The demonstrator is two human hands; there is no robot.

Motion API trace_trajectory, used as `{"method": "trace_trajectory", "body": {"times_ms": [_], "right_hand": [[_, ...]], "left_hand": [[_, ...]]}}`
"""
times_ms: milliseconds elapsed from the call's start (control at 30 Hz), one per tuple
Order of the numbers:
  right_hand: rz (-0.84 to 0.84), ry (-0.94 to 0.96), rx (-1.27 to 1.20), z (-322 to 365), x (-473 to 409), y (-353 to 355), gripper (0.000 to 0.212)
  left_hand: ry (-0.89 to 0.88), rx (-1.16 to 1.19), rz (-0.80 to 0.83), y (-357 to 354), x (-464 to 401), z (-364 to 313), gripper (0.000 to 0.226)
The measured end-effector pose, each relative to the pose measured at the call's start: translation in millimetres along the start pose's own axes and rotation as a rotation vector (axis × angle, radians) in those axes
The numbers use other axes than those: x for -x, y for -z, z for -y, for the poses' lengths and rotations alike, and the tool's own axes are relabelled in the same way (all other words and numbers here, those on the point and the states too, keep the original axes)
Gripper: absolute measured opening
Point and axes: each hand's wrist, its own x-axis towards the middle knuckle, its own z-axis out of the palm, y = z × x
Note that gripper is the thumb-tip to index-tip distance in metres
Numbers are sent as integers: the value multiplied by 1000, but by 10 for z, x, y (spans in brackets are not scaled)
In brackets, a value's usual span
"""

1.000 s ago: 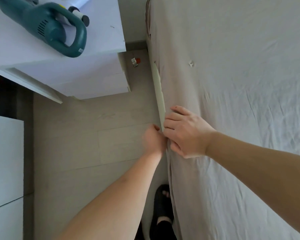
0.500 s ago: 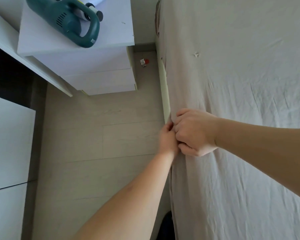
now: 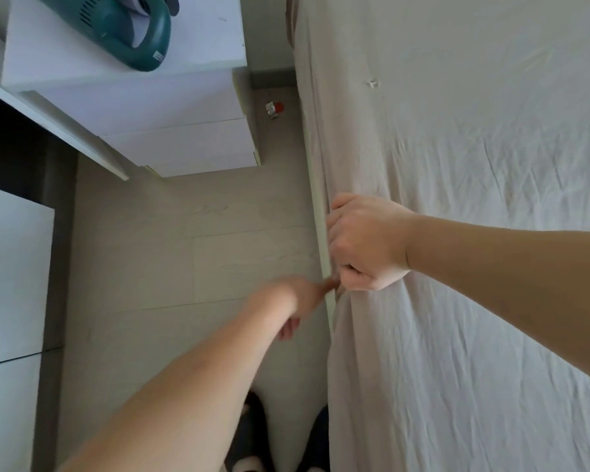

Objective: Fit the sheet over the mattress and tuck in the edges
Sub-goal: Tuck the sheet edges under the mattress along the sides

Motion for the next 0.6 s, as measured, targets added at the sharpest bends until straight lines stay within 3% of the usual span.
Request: {"method": "trace_trajectory", "body": {"times_ms": [67,133,200,333,433,600], "right_hand": [[-24,-36,-26,47,9,-6,45],[-115,-109,-54,68,44,-11,40],[-174,-225,-61,164,90,-15,37],[-389,-545,-215,559,251,-78,45],[-574,-800,-391,855,366,-127,53],[-639,-881,-461,1078,444,-203,56]], "left_hand": [[-164,216,-156,117,-107,30,64],[-303,579,-98,22,-122,58,45],[-334,716,-51,-199,-129,147,36],[-386,756,-24,-673,-180,393,30],[-453,730,-112,-822,-180,426,28],[-483,586,-319,-767,-349,516,21]]}}
